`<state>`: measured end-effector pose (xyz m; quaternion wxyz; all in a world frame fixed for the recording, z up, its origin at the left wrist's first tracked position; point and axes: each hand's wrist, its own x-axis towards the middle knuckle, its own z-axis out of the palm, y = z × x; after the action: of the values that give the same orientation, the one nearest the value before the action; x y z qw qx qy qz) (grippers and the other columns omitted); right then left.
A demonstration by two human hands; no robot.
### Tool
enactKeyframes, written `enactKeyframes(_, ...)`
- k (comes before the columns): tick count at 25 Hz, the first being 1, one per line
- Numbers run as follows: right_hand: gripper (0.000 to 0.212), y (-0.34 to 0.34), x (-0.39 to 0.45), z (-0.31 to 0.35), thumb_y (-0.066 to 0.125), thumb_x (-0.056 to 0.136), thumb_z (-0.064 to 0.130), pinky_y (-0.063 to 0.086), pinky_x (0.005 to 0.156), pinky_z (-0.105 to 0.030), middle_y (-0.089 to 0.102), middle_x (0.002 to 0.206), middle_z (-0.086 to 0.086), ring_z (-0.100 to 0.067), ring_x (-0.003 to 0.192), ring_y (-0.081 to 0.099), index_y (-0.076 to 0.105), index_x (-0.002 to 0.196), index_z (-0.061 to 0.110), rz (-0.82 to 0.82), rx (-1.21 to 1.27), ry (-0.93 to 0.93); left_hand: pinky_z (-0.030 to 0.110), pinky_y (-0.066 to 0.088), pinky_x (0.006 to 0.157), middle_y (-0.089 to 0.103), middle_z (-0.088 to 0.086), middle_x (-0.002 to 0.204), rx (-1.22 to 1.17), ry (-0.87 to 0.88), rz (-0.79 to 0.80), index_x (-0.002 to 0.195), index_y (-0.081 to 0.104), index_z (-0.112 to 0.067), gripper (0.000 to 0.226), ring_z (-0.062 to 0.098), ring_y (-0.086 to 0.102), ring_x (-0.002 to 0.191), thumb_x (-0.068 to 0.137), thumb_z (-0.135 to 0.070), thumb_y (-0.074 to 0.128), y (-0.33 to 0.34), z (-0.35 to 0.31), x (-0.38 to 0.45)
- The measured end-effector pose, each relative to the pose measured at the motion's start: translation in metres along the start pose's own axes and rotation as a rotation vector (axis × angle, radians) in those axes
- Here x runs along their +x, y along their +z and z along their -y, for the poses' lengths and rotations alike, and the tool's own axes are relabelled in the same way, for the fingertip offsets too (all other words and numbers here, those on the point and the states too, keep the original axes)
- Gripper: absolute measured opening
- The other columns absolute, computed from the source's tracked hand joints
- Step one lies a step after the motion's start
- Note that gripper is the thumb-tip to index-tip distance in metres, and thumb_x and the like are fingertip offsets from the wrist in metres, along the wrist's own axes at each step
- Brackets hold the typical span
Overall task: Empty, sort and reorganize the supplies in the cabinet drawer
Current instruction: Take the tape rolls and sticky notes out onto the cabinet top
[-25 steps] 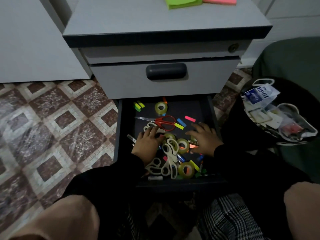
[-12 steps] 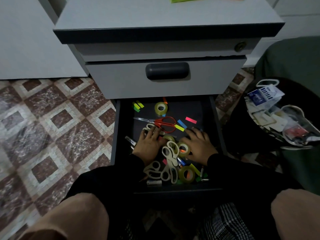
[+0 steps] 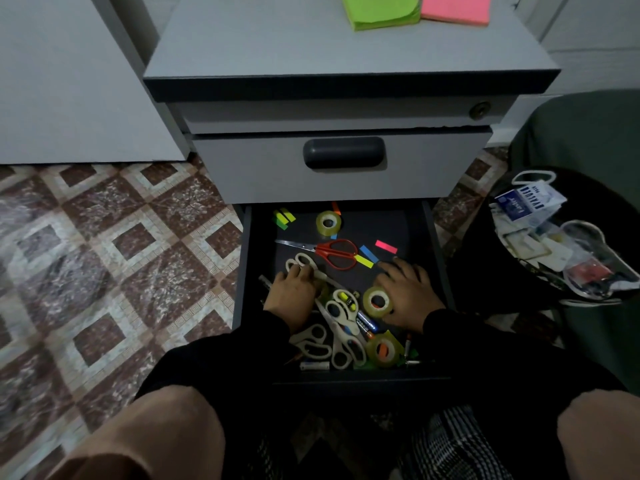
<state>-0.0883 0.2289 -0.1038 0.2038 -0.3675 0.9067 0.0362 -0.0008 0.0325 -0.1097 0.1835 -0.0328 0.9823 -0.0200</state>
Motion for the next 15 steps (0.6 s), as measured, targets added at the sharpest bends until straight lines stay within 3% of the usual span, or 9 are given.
enactKeyframes(2, 0.058, 0.000, -0.001, 0.001, 0.062, 0.081, 0.039, 0.009, 0.115, -0.046, 0.011, 0.156, 0.005, -0.023, 0.146, 0.002, 0.037, 0.131, 0.021, -0.005, 0.021, 0.006, 0.040, 0.035, 0.099, 0.030, 0.007, 0.138, -0.039, 0.006, 0.008, 0.134, 0.043, -0.022, 0.043, 0.029, 0.032, 0.129, 0.091, -0.018, 0.048, 0.002, -0.001, -0.002)
enactKeyframes(8, 0.059, -0.004, -0.004, 0.002, 0.065, 0.079, 0.041, 0.009, 0.114, -0.042, 0.017, 0.154, 0.006, -0.020, 0.145, 0.006, 0.040, 0.129, 0.022, -0.045, 0.066, 0.026, 0.039, 0.036, 0.100, 0.032, 0.005, 0.142, -0.013, -0.010, 0.045, 0.126, 0.056, -0.022, 0.034, 0.026, 0.035, 0.128, 0.093, -0.028, 0.049, 0.003, 0.004, -0.003)
enactKeyframes(12, 0.062, -0.027, -0.011, 0.005, 0.064, 0.080, 0.044, 0.009, 0.115, -0.042, 0.014, 0.155, 0.007, -0.018, 0.145, 0.004, 0.038, 0.133, 0.025, -0.071, 0.074, 0.003, 0.035, 0.047, 0.088, 0.054, 0.007, 0.128, -0.197, -0.094, 0.097, 0.119, 0.057, -0.012, 0.028, 0.026, 0.057, 0.111, 0.094, -0.019, 0.048, -0.019, 0.014, -0.009)
enactKeyframes(15, 0.066, -0.056, -0.022, 0.013, 0.063, 0.079, 0.048, 0.011, 0.113, -0.038, 0.018, 0.155, 0.007, -0.017, 0.145, 0.010, 0.036, 0.135, 0.024, -0.110, 0.082, -0.027, 0.035, 0.046, 0.086, 0.046, 0.009, 0.132, -0.298, -0.078, 0.080, 0.119, 0.056, -0.006, 0.030, 0.030, 0.058, 0.108, 0.093, -0.018, 0.051, -0.045, 0.022, -0.025)
